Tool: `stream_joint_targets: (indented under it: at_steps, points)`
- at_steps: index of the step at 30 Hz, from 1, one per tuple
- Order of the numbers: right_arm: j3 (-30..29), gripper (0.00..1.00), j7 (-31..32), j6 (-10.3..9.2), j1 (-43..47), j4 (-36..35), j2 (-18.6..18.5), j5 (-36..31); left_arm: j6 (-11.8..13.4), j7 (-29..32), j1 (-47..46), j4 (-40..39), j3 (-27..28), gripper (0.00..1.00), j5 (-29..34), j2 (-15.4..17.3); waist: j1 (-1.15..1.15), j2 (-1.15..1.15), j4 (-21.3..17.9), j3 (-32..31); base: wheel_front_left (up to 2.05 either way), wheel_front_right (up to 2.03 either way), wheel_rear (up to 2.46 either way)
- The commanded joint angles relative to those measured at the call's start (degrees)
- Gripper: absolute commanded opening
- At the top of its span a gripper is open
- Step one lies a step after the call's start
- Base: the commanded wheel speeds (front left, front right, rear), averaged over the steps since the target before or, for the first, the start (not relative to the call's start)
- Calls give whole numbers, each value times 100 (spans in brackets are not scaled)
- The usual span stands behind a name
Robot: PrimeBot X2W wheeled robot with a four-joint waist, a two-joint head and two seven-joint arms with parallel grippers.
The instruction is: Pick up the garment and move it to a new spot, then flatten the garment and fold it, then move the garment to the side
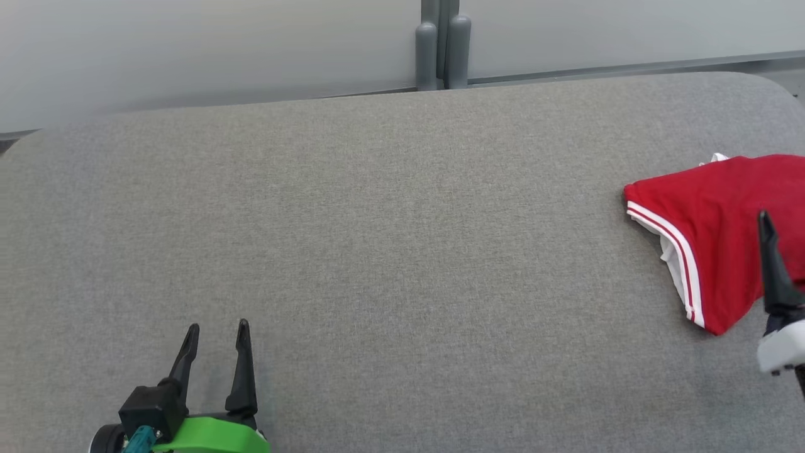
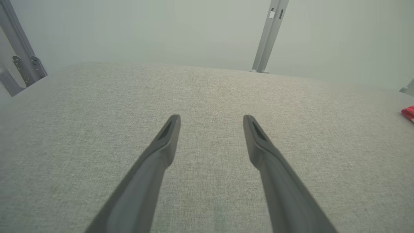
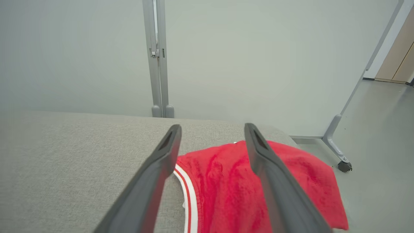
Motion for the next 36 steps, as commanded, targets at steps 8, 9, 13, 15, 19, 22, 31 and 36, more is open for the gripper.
stream_joint_targets:
  at_steps: [8,9,13,15,19,22,31,36]
  points:
    - [-180,100,-1006,-7,773,591,953,-1143,-74,-14,245,109,247,100,116,-14,0,64,463,-450,0,0,0]
    - [-247,100,-1042,-7,805,672,1067,-1246,-83,-14,253,105,276,100,123,-25,0,64,471,-472,0,0,0]
    - [-447,100,-1085,-7,849,809,1492,-1670,-121,-14,361,139,368,100,193,-52,0,64,473,-557,0,0,0]
    - [-532,100,-1077,-7,960,769,1644,-1833,-132,-14,392,164,410,100,284,-52,0,64,463,-597,0,0,0]
    - [-460,100,-1079,-6,1080,800,1819,-2108,-185,-14,456,244,495,100,348,-63,0,64,430,-647,0,0,0]
    - [-458,100,-1080,-7,1127,798,1883,-2200,-263,-14,434,324,521,100,401,-54,0,64,424,-691,0,0,0]
    - [-266,100,-1081,-6,1185,725,1965,-2299,-402,-14,409,432,543,100,450,-50,0,64,426,-816,0,0,0]
    - [-166,100,-1080,-6,1189,679,1977,-2309,-437,-14,441,427,555,100,471,-64,0,64,437,-873,0,0,0]
